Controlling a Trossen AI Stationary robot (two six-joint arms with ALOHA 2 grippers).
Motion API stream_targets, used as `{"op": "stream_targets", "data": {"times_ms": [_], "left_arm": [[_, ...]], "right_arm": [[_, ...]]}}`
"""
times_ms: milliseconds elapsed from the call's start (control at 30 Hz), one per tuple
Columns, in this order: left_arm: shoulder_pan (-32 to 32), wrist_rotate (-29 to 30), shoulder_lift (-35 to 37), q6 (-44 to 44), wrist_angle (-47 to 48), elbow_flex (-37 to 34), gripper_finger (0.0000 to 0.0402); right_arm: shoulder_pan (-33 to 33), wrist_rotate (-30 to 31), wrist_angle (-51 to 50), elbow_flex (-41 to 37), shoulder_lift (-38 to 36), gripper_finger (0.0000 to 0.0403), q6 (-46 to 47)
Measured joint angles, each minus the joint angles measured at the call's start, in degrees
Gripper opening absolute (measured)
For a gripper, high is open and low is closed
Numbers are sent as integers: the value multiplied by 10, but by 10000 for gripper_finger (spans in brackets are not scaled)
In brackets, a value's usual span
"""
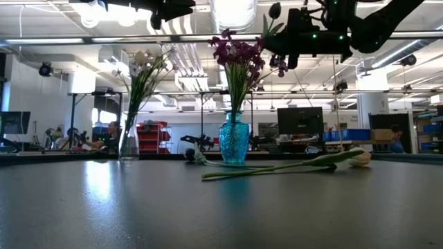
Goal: Sort flowers into vase by color
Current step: Put the right black flower into the blue vase
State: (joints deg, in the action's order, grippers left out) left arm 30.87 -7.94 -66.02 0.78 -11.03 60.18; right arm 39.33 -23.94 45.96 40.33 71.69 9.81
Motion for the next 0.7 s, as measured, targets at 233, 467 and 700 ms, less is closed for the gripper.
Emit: {"op": "stream_targets", "data": {"times_ms": [233, 467, 700], "left_arm": [[0, 0, 0, 0, 5, 0, 123], [0, 0, 0, 0, 5, 0, 123], [0, 0, 0, 0, 6, 0, 123]], "right_arm": [[-8, 0, 2, 0, 21, 12, -9], [-11, -3, 3, 0, 42, 12, -11], [-23, -5, -3, 0, 71, 13, -15]]}}
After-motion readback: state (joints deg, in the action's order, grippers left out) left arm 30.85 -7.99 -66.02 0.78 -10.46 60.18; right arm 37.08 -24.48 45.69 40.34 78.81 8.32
